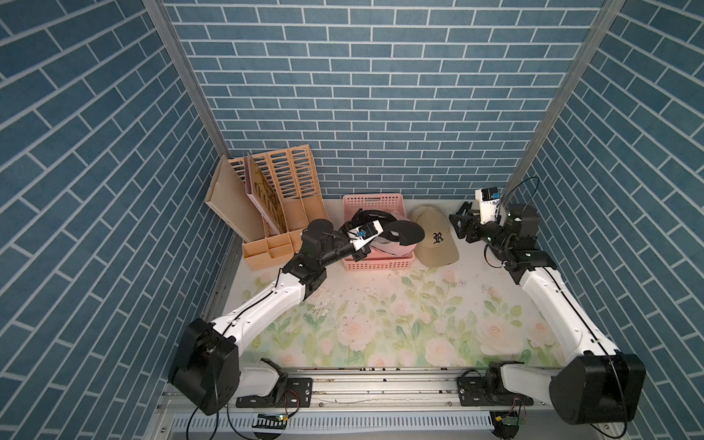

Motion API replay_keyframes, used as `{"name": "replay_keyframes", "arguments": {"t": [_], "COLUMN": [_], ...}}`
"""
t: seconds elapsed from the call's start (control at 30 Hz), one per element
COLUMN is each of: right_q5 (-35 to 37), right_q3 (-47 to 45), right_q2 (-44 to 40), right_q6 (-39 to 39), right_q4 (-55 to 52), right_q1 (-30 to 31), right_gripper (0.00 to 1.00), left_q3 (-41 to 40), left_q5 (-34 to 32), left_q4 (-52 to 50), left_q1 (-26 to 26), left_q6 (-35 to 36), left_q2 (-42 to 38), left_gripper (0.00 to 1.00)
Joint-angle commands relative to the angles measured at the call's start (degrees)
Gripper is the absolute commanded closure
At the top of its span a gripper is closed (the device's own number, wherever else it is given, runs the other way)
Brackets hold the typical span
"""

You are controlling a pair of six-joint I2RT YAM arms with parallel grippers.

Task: Turn the baseball cap inside out
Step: Turn over the baseball cap.

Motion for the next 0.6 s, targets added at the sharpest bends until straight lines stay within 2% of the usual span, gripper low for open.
{"name": "replay_keyframes", "arguments": {"t": [0.0,0.17,0.37,0.57], "right_q5": [-7.4,-10.4,-7.6,-12.3], "right_q3": [2.4,4.3,7.8,9.2], "right_q2": [0.2,1.6,5.3,6.6], "right_q6": [-1.8,-7.5,-13.6,-20.4], "right_q4": [-2.6,-5.9,-8.3,-11.1], "right_q1": [0.4,2.8,8.8,9.3], "right_gripper": [0.26,0.26,0.27,0.27], "left_q3": [-0.3,-3.6,-4.9,-5.9], "left_q5": [0.3,-5.5,-12.3,-14.7], "left_q4": [5.4,7.5,6.8,7.5], "left_q1": [-1.5,-6.5,-13.2,-14.8], "left_q6": [16.5,27.1,35.0,36.4], "left_q2": [-0.8,-0.7,0.1,0.0], "left_gripper": [1.0,1.0,1.0,1.0]}}
